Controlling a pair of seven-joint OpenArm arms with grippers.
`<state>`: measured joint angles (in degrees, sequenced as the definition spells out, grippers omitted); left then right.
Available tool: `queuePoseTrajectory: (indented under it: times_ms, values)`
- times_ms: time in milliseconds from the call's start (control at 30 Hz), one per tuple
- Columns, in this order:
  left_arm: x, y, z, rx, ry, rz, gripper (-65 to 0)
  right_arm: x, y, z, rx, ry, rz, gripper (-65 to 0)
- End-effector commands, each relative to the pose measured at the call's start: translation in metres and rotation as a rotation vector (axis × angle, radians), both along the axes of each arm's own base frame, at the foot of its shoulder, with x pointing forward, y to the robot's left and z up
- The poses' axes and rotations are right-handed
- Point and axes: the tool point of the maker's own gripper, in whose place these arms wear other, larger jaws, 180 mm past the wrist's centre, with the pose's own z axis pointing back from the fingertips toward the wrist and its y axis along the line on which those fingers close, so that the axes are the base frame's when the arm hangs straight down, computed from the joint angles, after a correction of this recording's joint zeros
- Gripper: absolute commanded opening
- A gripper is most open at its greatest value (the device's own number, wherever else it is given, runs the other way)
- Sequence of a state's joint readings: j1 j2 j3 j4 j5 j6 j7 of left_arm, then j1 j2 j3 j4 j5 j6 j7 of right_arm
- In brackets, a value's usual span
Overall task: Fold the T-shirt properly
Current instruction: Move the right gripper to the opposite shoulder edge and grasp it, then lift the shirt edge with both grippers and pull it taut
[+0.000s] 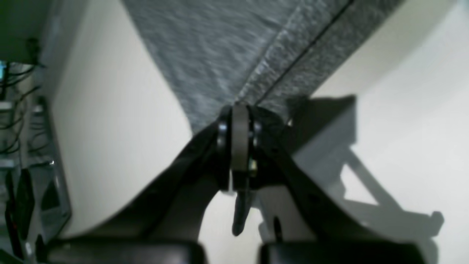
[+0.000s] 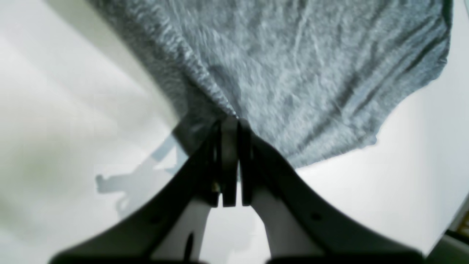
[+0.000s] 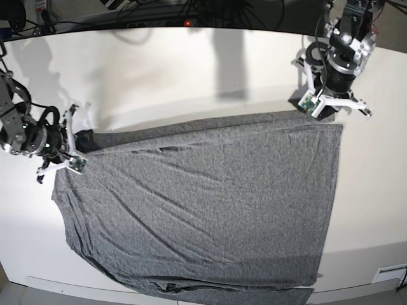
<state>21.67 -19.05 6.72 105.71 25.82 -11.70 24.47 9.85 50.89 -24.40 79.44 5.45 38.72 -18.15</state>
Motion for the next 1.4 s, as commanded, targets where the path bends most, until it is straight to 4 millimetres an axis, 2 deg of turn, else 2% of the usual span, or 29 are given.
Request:
queuePoseTrajectory:
  times_ms: [0,200,400,667,867,1000,1200,1233,1300,1333,1367]
  values:
    - [0.015,0.002,0.017,-0.012,-0.066,0.007,-65.0,0.013,-0.012,0.013,-0.038,-0.051,-0.019,-65.0]
    - [0.05,-0.002,0.033,-0.087,-0.138,0.008,-65.0,0.021,-0.013,-0.007,-0.036,-0.074,-0.104,-65.0]
    - [0.083,0.013,0.018,-0.106,-0.118,0.043,-65.0,0.033,-0.02,-0.014,-0.057,-0.088,-0.15,-65.0]
    - [0.121,0.016,0.013,-0.138,-0.096,0.007,-65.0,0.055,-0.018,-0.016,-0.024,-0.1,-0.21,-65.0]
    - [0.136,0.024,0.0,-0.145,-0.062,0.005,-65.0,0.068,-0.014,-0.016,-0.001,-0.107,-0.238,-65.0]
    - [0.144,0.027,0.0,-0.151,-0.069,0.009,-65.0,0.071,-0.008,-0.021,-0.018,-0.113,-0.223,-65.0]
    - [0.145,0.028,-0.001,-0.149,-0.067,0.011,-65.0,0.073,-0.008,-0.02,-0.02,-0.116,-0.229,-65.0]
    - [0.145,0.028,-0.001,-0.15,-0.067,0.012,-62.4,0.074,-0.008,-0.02,-0.02,-0.117,-0.23,-65.0]
    - [0.145,0.028,-0.001,-0.149,-0.067,0.011,-48.5,0.075,-0.008,-0.018,-0.02,-0.121,-0.231,-51.0]
    - [0.145,0.028,-0.001,-0.149,-0.067,0.012,-43.4,0.076,-0.008,-0.018,-0.021,-0.121,-0.231,-44.2]
    - [0.145,0.029,-0.001,-0.147,-0.066,0.013,-40.8,0.077,-0.008,-0.017,-0.019,-0.124,-0.231,-39.0]
